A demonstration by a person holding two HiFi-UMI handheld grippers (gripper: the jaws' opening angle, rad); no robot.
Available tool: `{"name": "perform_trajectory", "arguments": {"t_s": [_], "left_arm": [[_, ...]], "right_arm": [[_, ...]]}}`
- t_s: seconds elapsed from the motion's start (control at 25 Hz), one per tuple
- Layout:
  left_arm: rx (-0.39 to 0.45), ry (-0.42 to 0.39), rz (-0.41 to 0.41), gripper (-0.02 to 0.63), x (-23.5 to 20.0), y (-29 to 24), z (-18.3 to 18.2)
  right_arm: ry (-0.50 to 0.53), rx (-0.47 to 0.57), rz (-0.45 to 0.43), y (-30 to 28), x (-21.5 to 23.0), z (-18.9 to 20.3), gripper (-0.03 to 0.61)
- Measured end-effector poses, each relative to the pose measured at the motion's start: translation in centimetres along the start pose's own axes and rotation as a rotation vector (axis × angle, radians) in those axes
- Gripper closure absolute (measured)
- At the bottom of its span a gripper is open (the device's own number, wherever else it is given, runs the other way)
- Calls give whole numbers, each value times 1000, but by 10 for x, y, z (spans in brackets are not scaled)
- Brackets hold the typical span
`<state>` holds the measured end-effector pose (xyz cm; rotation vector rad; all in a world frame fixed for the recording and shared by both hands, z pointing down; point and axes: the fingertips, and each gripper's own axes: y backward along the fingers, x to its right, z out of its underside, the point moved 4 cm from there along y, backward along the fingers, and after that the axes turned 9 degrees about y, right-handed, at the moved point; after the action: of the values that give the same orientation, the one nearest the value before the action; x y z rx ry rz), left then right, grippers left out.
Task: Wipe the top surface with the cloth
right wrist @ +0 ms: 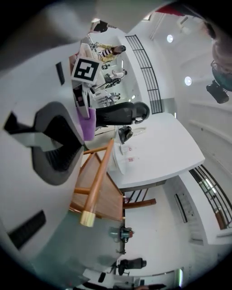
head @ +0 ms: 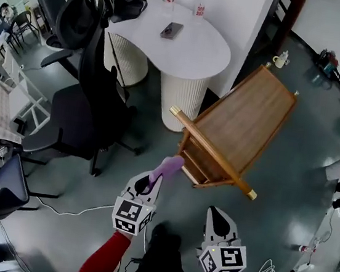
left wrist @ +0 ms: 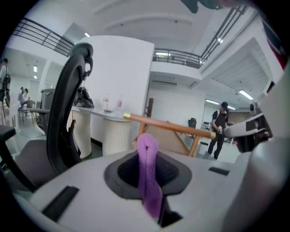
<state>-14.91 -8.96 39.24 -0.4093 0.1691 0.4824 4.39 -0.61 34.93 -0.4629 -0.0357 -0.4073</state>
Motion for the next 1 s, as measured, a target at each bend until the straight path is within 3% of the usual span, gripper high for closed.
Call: {"name": "perform_trajectory", "arguments": {"t_s": [0.16, 0.4, 1.0], "left_arm": [[83, -65, 29, 565, 39, 38, -62], [156, -120, 114, 565, 97, 83, -114], [209, -147, 216, 565, 132, 118, -126]], "right_arm": [[-17, 72, 6, 28, -1, -42, 575], [-25, 162, 40, 74, 2, -77, 575], [-13, 251, 69, 102, -23, -101, 575]]}}
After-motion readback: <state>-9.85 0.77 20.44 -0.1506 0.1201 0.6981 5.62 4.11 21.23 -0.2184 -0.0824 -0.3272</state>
